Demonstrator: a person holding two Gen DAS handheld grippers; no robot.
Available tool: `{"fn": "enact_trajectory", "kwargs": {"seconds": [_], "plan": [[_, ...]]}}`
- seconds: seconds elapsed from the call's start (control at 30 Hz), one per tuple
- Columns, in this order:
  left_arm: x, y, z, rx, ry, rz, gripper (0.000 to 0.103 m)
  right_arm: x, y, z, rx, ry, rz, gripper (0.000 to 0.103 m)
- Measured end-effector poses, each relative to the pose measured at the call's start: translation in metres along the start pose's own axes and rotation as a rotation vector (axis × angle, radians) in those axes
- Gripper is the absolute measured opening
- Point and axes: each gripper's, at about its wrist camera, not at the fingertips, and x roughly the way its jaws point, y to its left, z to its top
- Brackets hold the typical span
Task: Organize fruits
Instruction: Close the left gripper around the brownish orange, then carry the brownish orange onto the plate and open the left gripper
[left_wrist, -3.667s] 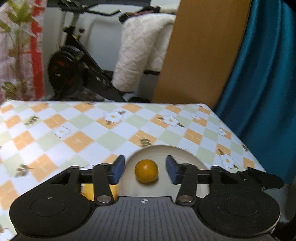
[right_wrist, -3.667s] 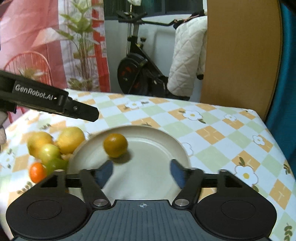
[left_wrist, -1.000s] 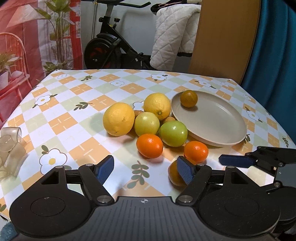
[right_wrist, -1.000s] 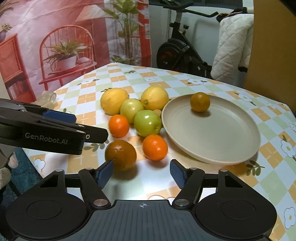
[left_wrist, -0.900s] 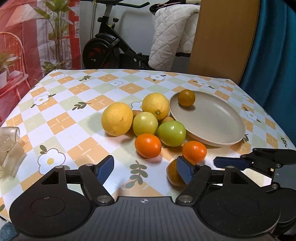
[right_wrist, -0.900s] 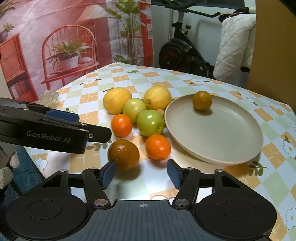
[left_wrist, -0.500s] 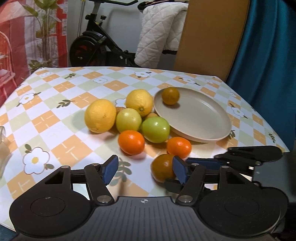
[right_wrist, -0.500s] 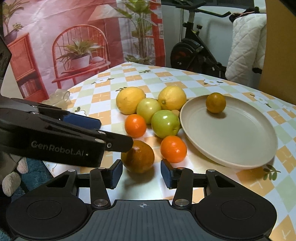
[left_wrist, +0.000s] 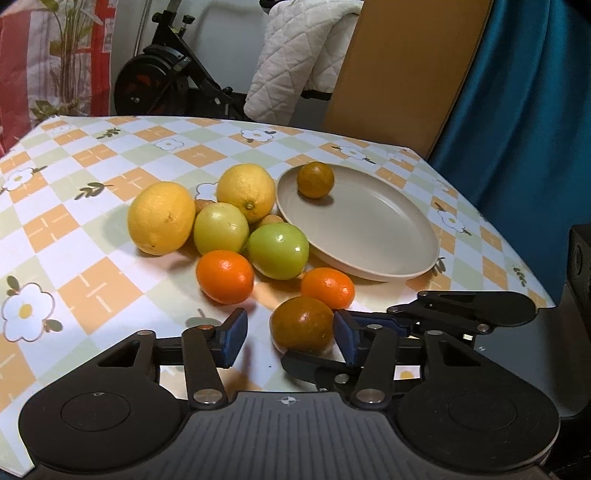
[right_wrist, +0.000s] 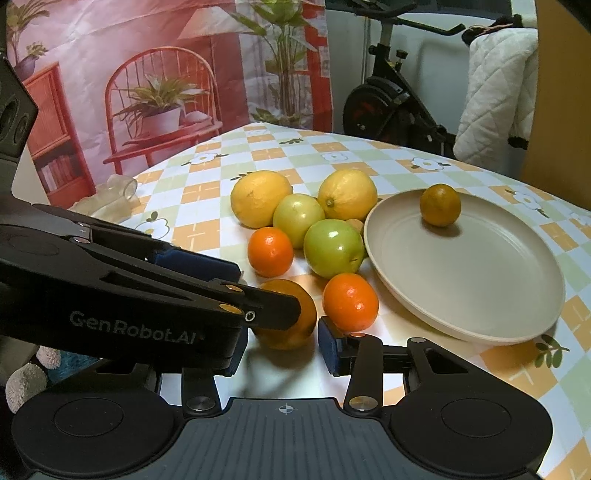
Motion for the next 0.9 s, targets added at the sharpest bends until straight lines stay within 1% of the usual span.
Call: {"fn": "enact_trajectory", "kwargs": {"seconds": [0.03,0.1,0.27,0.5,0.73,0.9], "plan": [[0.001,-0.001,0.000,-0.001,0.002,-0.011,0.046,0.001,-0.001,0.000,0.000,0.000,0.000,0.038],[0.004,-0.002,0.000,0.003,0.014,-0.028,0.042,0.002,-0.001,-0.001,0.002,0.001,0.001,0.038],[0.003,-0.001,-0.001,-0.004,0.003,-0.033,0.041,0.001,-0.002,-0.001,0.001,-0.005,0.000,0.037],[-0.011,-0.004,0.009,-0.017,-0.049,-0.049,0.040,-0.013,-0.002,0.007,-0.006,-0.058,-0.007,0.037],[-0.009,-0.022,0.031,0.042,-0.065,-0.073,0.040,-0.027,-0.017,0.017,0.024,-0.104,-0.041,0.037],[0.007,-0.036,0.046,0.069,-0.049,-0.100,0.040,-0.030,-0.037,0.020,0.054,-0.116,-0.081,0.037]]}}
